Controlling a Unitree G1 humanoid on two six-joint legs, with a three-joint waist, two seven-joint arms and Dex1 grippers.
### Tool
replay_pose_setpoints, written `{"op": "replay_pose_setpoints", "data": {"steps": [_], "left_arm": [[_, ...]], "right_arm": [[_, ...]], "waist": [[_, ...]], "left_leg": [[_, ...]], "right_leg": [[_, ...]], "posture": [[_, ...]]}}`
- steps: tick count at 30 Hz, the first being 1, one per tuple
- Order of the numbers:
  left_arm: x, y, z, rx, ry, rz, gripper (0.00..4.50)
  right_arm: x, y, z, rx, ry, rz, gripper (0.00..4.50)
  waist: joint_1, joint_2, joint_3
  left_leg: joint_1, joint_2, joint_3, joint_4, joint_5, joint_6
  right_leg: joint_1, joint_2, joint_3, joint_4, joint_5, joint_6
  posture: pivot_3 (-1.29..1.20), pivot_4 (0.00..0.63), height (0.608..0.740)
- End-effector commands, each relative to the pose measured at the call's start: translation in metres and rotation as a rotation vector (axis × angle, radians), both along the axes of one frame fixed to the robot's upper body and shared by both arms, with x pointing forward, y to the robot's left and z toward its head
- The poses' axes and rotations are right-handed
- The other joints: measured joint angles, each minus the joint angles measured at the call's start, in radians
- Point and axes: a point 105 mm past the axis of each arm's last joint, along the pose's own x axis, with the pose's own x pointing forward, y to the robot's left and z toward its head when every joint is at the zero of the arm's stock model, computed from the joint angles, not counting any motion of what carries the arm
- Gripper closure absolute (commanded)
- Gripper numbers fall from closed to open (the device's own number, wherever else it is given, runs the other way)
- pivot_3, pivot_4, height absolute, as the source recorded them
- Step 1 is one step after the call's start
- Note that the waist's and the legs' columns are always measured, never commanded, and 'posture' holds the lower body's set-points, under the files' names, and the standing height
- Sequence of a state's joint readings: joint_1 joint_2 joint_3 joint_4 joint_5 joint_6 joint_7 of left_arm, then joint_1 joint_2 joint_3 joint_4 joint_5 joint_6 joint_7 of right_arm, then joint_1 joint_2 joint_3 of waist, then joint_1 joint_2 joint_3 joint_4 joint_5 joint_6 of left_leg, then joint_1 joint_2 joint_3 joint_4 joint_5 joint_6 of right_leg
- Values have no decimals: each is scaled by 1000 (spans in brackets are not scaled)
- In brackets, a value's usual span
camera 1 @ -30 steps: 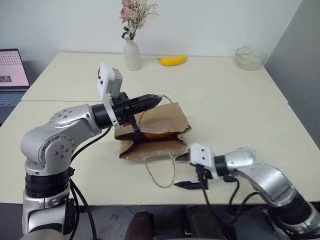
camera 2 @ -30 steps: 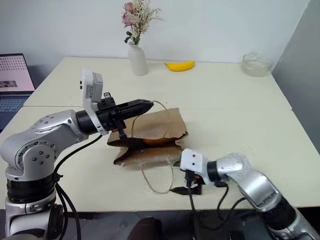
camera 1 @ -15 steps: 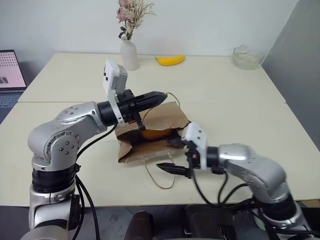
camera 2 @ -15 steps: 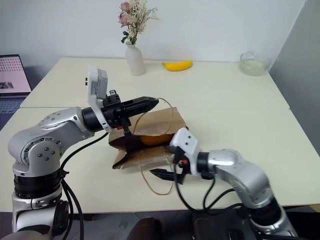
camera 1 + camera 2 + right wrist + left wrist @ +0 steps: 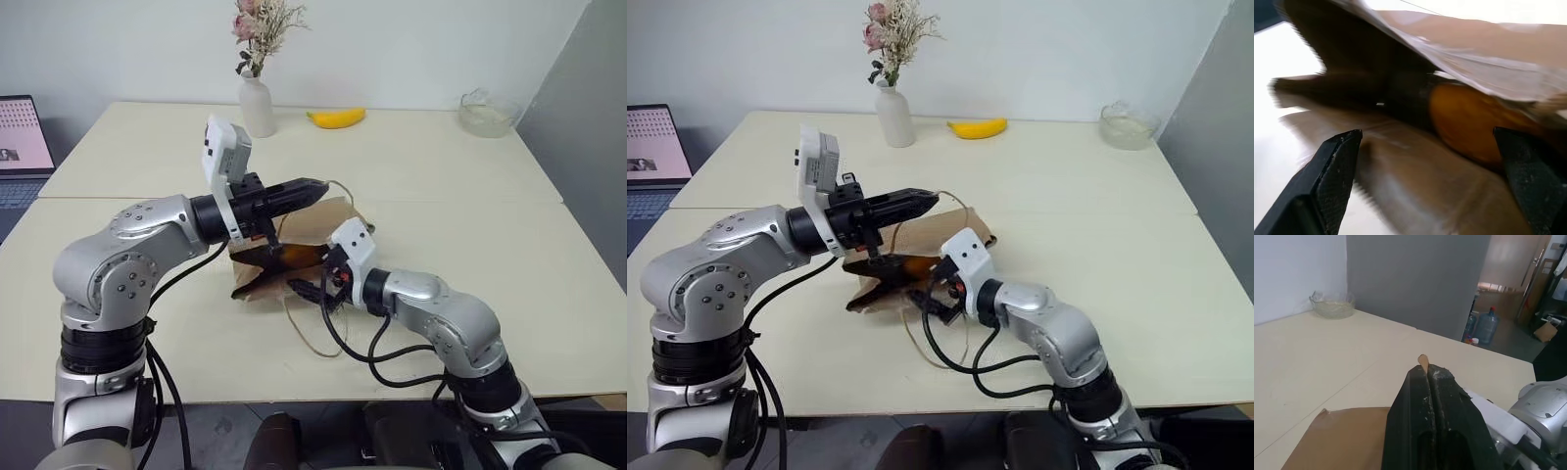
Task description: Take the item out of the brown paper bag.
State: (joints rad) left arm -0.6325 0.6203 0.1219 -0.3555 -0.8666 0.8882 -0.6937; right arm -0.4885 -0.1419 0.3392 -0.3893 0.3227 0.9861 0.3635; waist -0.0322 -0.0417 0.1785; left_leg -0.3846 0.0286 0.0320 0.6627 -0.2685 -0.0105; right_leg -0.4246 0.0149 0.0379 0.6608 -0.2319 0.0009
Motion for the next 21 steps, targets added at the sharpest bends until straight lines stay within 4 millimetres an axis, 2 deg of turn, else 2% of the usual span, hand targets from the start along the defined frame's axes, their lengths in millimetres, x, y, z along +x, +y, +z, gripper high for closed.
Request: {"op": "replay_pose_setpoints", "data": {"steps": [1,6,10,18,21], "left_arm": [[-1,0,13,-28,-48,-4,4500],[1,1,17,-49,-48,0,4500],[4,3,23,-86,-44,13,4500],[6,2,28,-122,-35,26,4500],[5,1,28,-124,-33,22,4500]], "right_arm": [[-3,1,9,-16,-59,20,15],[-6,-6,-1,-98,-71,50,15],[-6,-7,-5,-198,-187,86,15],[-7,3,18,-146,-396,119,15],[2,5,11,-229,-457,124,15]], "waist": [[0,0,0],[0,0,0],[0,0,0],[-1,0,0],[-1,0,0]], "left_leg": [[0,0,0,0,0,0],[0,0,0,0,0,0],[0,0,0,0,0,0],[0,0,0,0,0,0],[0,0,0,0,0,0]], "right_leg": [[0,0,0,0,0,0],[0,0,0,-1,0,0],[0,0,0,-1,0,0],[0,1,0,-1,0,0],[0,0,0,-1,0,0]], "posture": [[0,150,740],[0,150,740],[0,150,740],[0,150,740],[0,150,740]]}}
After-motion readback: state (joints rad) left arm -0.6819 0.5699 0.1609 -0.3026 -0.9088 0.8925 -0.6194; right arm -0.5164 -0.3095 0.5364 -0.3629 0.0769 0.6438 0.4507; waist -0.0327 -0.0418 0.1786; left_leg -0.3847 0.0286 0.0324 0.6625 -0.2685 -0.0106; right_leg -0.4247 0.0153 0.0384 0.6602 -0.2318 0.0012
